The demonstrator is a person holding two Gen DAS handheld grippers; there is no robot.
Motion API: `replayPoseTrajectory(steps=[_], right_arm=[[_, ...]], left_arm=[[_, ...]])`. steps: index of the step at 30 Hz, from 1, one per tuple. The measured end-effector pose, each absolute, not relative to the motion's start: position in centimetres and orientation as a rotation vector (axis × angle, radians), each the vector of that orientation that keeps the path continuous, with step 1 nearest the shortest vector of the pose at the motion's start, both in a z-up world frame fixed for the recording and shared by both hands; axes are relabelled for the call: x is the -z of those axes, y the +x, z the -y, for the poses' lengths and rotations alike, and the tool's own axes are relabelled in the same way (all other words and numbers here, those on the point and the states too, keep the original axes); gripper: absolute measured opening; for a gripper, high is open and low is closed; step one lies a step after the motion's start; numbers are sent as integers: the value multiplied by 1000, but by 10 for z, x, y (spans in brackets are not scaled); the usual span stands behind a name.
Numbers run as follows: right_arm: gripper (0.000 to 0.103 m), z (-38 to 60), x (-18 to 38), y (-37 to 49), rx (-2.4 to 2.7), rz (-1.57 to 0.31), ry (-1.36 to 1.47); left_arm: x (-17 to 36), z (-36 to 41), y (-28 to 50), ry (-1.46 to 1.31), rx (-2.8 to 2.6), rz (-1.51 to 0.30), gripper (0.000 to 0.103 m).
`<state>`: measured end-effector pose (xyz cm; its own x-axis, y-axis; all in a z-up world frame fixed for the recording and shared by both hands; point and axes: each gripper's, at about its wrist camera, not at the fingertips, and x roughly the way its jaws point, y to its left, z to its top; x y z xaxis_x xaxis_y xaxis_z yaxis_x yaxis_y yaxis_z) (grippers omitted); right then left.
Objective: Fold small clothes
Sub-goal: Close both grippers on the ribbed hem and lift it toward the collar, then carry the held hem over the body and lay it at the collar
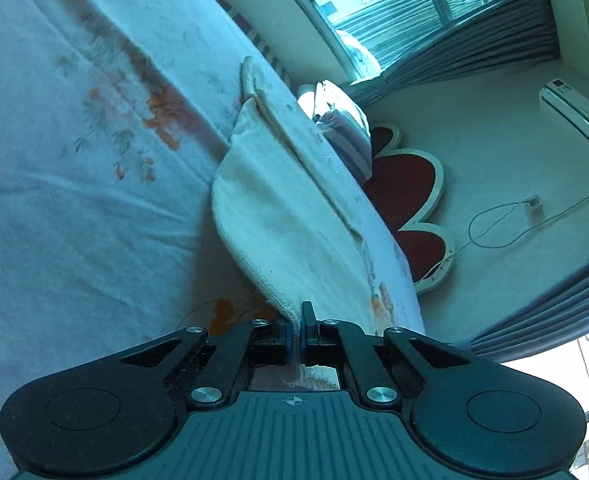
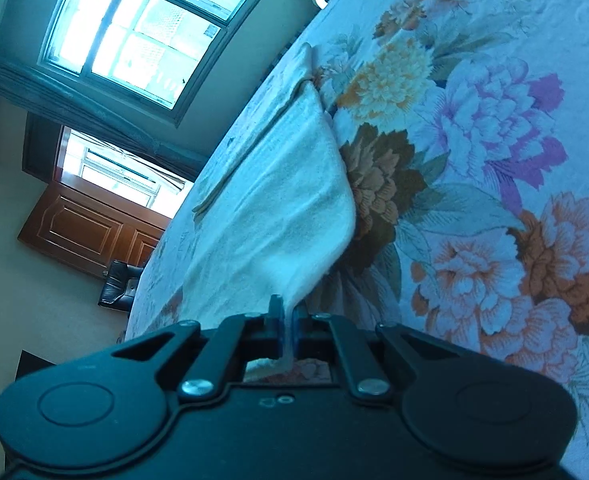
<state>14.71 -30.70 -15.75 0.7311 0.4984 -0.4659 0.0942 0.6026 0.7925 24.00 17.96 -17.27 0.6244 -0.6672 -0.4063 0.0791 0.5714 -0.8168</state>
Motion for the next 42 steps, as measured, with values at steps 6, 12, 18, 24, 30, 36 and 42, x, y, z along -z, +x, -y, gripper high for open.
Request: replayPoseTrajectory(steps=[6,12,18,24,30,36,42], right_arm=[[5,300,87,177,-332,-607,811],[5,305,31,243,-337,-555,721],[5,314,8,332,-361,-537,671],[5,333,32,426,-358,-569,698],[5,354,101,511,-329,-666,798],[5,370,162,562,-255,-746,892],[34,389,177,566,-186,-673,920]], left_arm=[[117,-175,288,-833,565,-680,3],[84,-165,361,-826,558,-643,3],[67,-146,446,-787,522,-632,3],[89,-125,539,-752,483,-674,3],[146,-110,620,-776,400,-762,3],[185,-96,676,-760,355,-827,4],[174,-111,680,-757,331,-751,18]])
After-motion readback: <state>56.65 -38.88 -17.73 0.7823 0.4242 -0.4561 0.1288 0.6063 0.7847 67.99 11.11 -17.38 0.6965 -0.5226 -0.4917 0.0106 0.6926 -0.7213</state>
